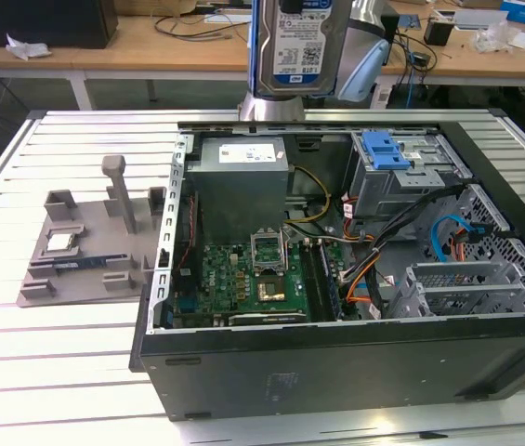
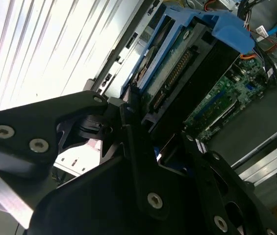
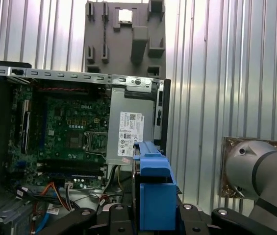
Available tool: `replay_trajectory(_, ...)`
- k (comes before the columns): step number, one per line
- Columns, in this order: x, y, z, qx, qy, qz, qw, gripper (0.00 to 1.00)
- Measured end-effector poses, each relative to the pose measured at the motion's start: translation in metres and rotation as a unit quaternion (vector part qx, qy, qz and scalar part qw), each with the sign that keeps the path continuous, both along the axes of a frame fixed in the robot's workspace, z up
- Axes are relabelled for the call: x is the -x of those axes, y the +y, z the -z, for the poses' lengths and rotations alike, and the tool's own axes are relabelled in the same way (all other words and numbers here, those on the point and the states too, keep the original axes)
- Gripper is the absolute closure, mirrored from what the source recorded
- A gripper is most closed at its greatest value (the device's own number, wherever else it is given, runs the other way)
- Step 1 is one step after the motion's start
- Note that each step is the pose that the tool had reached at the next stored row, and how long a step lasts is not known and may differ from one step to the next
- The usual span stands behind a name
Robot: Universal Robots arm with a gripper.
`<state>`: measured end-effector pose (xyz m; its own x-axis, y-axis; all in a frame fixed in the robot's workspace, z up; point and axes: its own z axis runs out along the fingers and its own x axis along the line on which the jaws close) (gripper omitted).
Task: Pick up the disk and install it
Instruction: 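Pick up the disk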
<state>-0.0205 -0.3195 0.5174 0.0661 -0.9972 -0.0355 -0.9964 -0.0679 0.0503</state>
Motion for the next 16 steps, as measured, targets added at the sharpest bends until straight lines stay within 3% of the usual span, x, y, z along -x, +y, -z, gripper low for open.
replay_trajectory(4, -0.005, -0.0053, 0.0013, 0.0017, -0.0001, 0.000, 1.0000, 0.63)
replay_trajectory(8, -0.017, -0.0100, 0.0027, 0.0030, 0.0000, 0.000, 1.0000, 0.63)
replay_trajectory(16, -0.021, -0.0191, 0.0045, 0.0043, 0.0000, 0.000, 1.0000, 0.63)
